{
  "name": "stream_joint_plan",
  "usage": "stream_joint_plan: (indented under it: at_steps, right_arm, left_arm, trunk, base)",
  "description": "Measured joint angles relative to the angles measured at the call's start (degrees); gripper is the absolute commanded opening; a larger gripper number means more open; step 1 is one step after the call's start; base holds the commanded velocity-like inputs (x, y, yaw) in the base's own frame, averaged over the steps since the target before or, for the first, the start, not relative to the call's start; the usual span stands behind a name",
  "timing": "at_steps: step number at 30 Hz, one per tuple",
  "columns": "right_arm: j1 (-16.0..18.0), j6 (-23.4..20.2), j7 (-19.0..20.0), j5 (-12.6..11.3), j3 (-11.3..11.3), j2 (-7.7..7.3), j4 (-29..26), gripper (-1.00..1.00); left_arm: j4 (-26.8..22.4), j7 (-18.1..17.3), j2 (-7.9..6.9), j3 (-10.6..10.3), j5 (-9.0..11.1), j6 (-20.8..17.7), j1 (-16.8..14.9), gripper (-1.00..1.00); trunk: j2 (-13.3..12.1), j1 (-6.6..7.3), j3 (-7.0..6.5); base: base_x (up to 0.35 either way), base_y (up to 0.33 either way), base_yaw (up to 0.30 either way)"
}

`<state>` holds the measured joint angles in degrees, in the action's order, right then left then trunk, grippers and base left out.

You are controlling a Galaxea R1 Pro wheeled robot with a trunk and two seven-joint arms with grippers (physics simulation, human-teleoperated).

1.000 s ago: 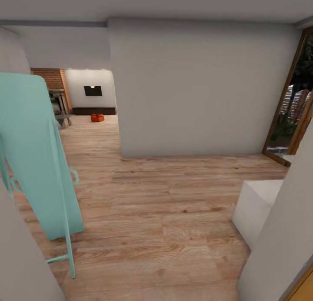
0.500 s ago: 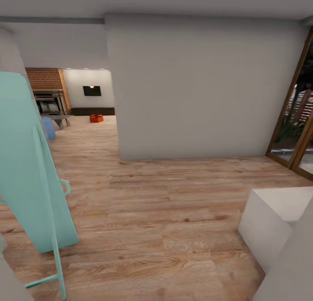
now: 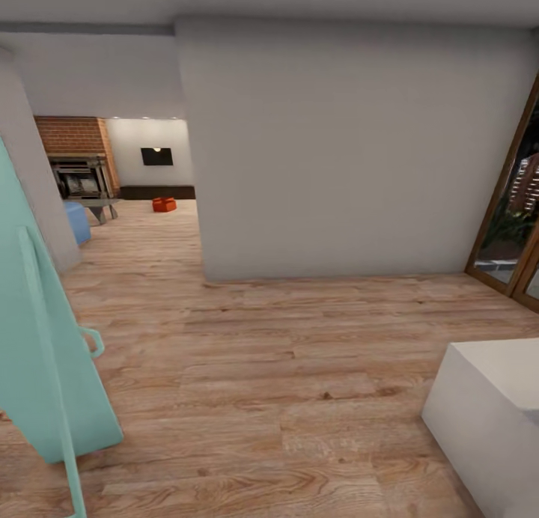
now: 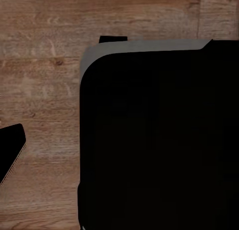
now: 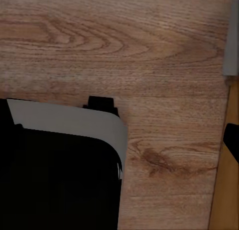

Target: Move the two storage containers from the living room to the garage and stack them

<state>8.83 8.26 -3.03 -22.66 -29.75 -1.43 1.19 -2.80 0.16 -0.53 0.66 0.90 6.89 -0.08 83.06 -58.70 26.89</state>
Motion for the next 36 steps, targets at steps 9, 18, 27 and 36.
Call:
stream_joint_plan:
  at_steps: [9,18,27,36]
  right_arm:
    - [0.0,0.0,0.02,-0.04,0.02,0.0,0.0,1.0]
    - [0.0,0.0,0.0,-0.04,-0.01,-0.03,0.0,1.0]
    - [0.0,0.0,0.03,-0.02,0.02,-0.07,0.0,1.0]
    - [0.0,0.0,0.0,0.0,0.07,-0.02,0.0,1.0]
  left_arm:
    - [0.0,0.0,0.0,0.0,-0.01,0.0,0.0,1.0]
    - [0.0,0.0,0.0,0.0,-0.02,0.0,0.0,1.0]
    - [0.0,0.0,0.0,0.0,-0.02,0.0,0.0,1.0]
    - [0.0,0.0,0.0,0.0,-0.02,0.0,0.0,1.0]
  trunk:
    - [0.0,0.0,0.0]
    - [0.0,0.0,0.0]
    - [0.0,0.0,0.0]
    - [0.0,0.0,0.0]
  base:
    - [0.322,0.0,0.0]
    - [0.322,0.0,0.0]
    - [0.322,0.0,0.0]
    - [0.322,0.0,0.0]
